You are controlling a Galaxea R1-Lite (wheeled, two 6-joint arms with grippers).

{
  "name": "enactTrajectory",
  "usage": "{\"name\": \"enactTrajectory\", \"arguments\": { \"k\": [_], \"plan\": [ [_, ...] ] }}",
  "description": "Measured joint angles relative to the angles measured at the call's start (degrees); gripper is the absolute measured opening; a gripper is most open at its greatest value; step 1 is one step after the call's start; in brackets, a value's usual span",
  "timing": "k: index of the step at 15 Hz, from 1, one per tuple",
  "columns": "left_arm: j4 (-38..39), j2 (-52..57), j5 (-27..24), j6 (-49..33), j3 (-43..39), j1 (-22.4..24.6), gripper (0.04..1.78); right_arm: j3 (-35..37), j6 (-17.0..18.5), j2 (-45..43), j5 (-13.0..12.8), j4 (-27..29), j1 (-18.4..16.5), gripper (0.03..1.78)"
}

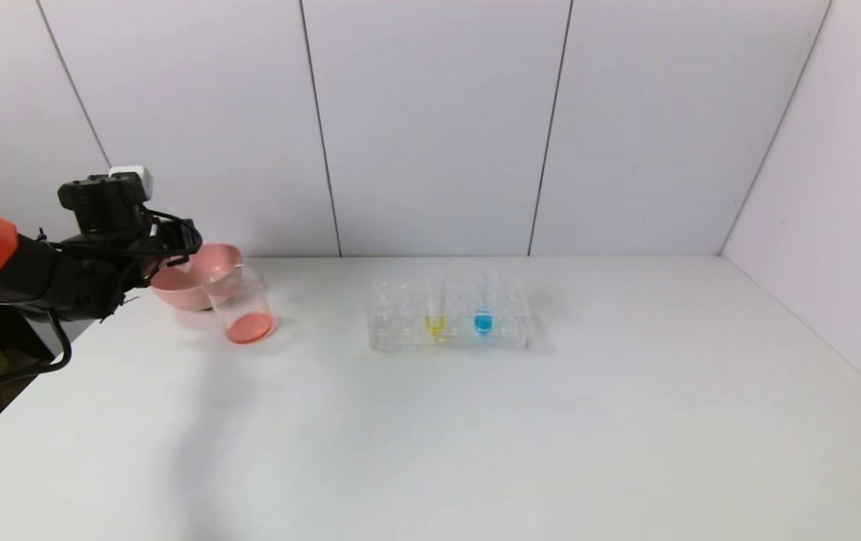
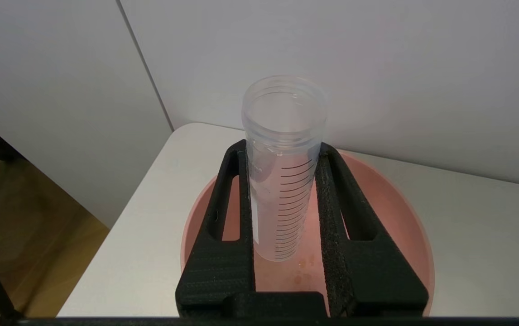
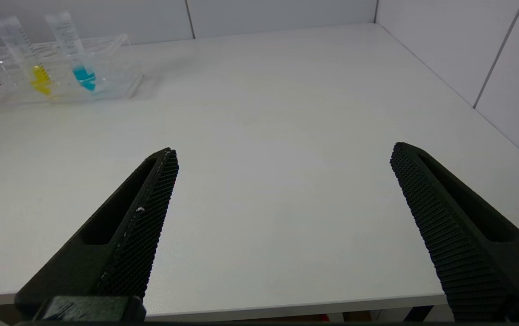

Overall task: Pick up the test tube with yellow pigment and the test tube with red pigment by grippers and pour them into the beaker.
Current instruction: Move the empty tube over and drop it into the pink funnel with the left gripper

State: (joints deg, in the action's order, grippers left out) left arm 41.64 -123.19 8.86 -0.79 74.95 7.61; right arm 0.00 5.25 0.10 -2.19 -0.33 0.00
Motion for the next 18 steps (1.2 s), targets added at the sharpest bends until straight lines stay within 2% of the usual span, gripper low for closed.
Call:
{"name": "enactTrajectory", "arguments": {
  "k": [12,18],
  "plan": [
    [-0.1,-0.7,0.7,0.4,0.7,-0.6,0.43,0.0,0.0,0.0,0.0,0.0,0.0,1.71],
    [-0.7,-1.4,3.6,0.5,2.2,-0.9,0.43,0.0,0.0,0.0,0.0,0.0,0.0,1.71]
  ]
}}
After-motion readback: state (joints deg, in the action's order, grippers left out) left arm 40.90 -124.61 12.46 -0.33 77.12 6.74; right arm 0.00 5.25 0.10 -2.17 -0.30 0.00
